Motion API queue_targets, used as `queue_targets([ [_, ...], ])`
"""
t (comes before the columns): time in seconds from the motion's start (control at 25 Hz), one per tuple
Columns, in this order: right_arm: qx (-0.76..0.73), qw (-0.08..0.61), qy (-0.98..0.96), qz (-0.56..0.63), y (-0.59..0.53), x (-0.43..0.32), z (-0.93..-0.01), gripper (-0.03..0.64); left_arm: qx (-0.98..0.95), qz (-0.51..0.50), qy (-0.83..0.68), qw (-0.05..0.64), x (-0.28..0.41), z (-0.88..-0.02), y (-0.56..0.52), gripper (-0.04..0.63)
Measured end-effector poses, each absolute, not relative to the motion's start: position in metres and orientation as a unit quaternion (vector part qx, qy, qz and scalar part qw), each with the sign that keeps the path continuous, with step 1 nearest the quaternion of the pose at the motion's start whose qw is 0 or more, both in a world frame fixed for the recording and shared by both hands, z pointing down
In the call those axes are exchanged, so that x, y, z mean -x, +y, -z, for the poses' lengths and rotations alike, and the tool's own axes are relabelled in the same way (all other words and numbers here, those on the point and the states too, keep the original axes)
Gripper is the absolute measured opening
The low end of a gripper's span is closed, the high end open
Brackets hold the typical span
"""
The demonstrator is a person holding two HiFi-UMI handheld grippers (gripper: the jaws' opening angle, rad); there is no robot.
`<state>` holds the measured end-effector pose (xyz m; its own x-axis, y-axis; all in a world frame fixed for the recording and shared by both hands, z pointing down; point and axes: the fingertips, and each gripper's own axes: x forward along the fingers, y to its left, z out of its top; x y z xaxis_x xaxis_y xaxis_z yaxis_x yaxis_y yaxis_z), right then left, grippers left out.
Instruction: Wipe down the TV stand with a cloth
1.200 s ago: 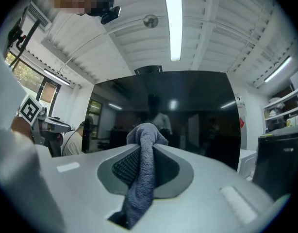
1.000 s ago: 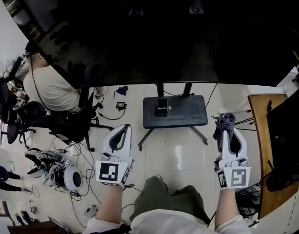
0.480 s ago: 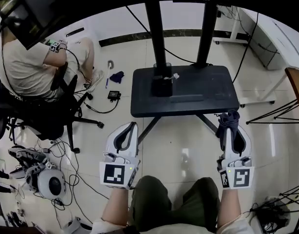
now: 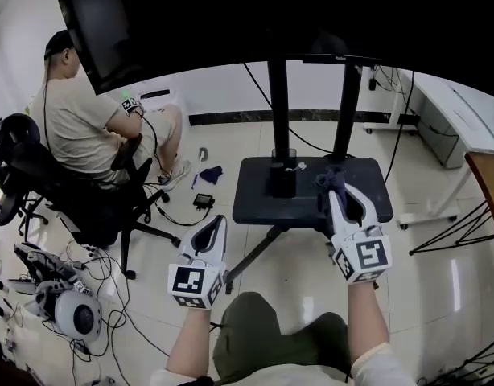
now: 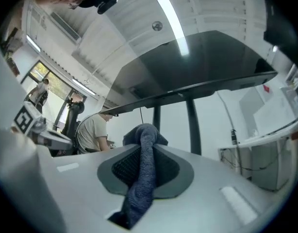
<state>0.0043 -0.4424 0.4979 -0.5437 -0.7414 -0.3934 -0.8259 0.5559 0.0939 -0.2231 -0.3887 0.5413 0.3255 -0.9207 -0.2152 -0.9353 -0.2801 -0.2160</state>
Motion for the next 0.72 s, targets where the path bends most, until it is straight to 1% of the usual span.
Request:
queue_targets([
  [0.08,0.420,0.168,0.882,-0.131,-0.491,0.017,-0.453,0.054,0.803,-0.020,0.577,0.151,0.215,-0.538,-0.399,0.064],
  [0.16,0.401,0.175,0.886,-0.154,-0.521,0.037,-0.385,0.054,0.812,-0.015,0.566,0.145,0.201,-0.533,-0.407,0.064],
  [0.24,0.386,0.157,0.893,-0.168,-0.553,0.057,-0.346,0.054,0.811,-0.026,0.565,0.149,0.195,-0.522,-0.407,0.064],
  [0.36,0.385,0.111,0.902,-0.159,-0.605,0.077,-0.333,0.054,0.805,-0.036,0.571,0.156,0.196,-0.510,-0.409,0.064],
  [0.48,0.385,0.068,0.910,-0.137,-0.642,0.090,-0.370,0.052,0.807,-0.019,0.569,0.156,0.201,-0.521,-0.412,0.064],
  [0.64,0.373,0.004,0.923,-0.093,-0.671,0.103,-0.475,0.052,0.810,-0.015,0.568,0.146,0.211,-0.543,-0.410,0.064],
  [0.72,0.362,-0.016,0.930,-0.060,-0.682,0.108,-0.518,0.052,0.813,-0.013,0.564,0.143,0.211,-0.552,-0.411,0.064],
])
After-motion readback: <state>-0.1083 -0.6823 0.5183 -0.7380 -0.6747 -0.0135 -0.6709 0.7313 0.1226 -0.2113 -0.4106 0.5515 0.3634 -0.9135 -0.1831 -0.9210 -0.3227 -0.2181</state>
